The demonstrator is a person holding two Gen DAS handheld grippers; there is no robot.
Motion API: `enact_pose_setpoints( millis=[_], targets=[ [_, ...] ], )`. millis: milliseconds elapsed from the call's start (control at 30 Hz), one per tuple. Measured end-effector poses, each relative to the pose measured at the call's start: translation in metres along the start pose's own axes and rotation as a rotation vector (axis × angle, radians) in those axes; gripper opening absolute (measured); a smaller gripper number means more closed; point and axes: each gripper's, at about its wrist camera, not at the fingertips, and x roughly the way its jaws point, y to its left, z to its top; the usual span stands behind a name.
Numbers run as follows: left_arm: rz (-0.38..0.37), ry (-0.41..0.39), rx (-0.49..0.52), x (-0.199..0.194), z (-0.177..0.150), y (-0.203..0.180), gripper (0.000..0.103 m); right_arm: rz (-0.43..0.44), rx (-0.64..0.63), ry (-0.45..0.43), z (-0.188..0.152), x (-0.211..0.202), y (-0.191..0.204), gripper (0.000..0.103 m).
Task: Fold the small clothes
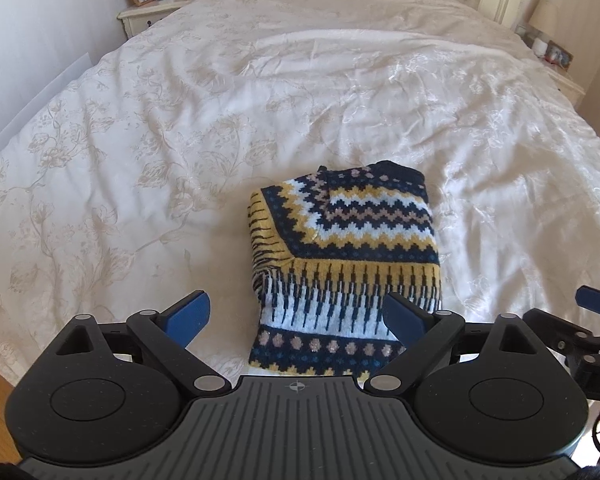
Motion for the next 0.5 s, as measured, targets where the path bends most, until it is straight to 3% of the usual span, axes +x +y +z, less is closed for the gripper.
enact_pose_setpoints(
  millis=[267,500],
  targets=[
    [0.028,0.005,0.038,-0.005,-0.007,-0.005,0.094,-0.042,-0.049,-0.053,-0.002,-0.01,0.013,0.102],
    [0.045,0.007,0.067,-0.006,-0.012,-0.009,0.094,-0.085,-0.024,-0.047,0.003,-0.012,0.016,0.102]
  ],
)
